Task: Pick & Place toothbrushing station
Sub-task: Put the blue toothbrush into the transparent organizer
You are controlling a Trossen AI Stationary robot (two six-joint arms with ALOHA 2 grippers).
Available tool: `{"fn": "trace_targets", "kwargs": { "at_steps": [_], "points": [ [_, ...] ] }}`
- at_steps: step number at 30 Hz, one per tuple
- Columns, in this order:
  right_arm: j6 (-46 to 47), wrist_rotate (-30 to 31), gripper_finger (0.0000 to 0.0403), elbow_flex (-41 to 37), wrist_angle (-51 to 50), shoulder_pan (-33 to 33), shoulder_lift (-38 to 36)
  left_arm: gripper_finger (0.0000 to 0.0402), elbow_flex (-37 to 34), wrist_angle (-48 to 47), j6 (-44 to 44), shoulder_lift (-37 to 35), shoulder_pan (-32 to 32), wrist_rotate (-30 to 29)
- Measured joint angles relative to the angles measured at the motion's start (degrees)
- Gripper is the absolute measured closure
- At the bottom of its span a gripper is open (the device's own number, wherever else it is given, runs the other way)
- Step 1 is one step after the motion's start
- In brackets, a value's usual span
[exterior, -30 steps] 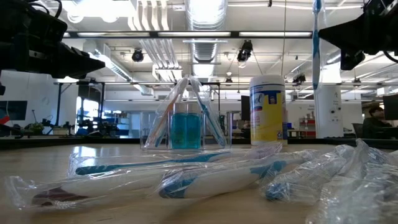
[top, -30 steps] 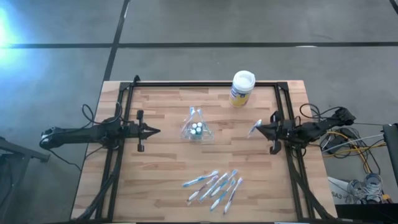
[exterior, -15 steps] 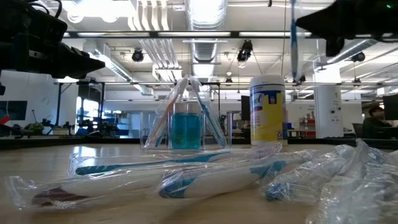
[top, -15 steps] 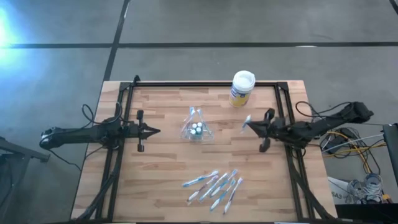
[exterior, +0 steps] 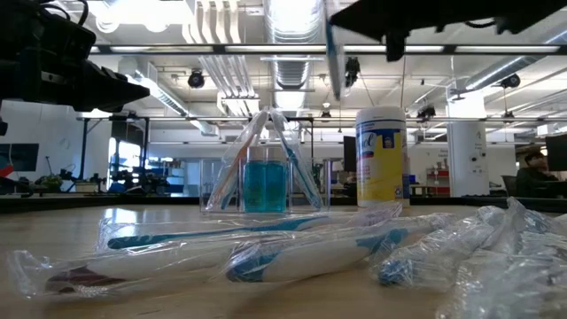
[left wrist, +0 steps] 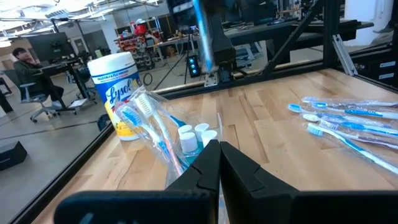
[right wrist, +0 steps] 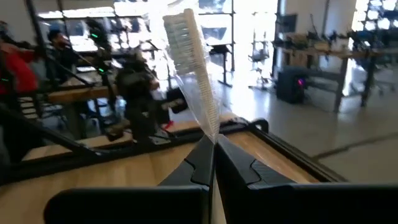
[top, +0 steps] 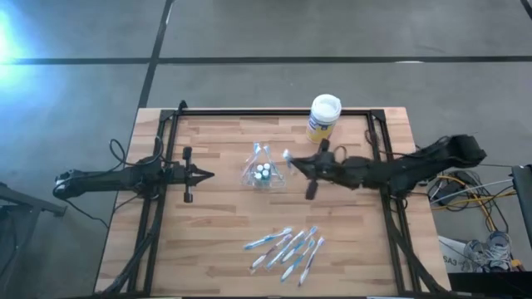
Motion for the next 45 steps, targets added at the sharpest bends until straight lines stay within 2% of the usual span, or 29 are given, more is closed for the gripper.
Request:
{"fn": "trace_targets", "kwargs": {
  "at_steps": [3, 11, 19, 30, 45],
  "points": [
    [1.8, -0.1, 0.0395, 1.6, 2.1, -1.9, 5.3, 0.0392, 0.0, 0.0, 0.0, 0.0, 0.0, 0.0],
    [4.1, 0.0, 0.0395, 1.7, 17.4, -3.5, 18.2, 0.0392, 0.0, 0.0, 0.0, 0.0, 0.0, 0.0],
    [10.0, 2.4, 0.0395, 3.1, 18.7, -4.9, 25.9, 0.0392, 0.0, 0.0, 0.0, 0.0, 0.0, 0.0],
    [14.3, 5.3, 0.0395, 4.9, 17.3, -4.7, 30.3, 0.0392, 0.0, -0.1, 0.0, 0.0, 0.0, 0.0],
    [14.6, 6.8, 0.0395, 4.9, 6.7, -4.4, 30.7, 0.0392, 0.0, -0.1, 0.0, 0.0, 0.0, 0.0]
  ]
}}
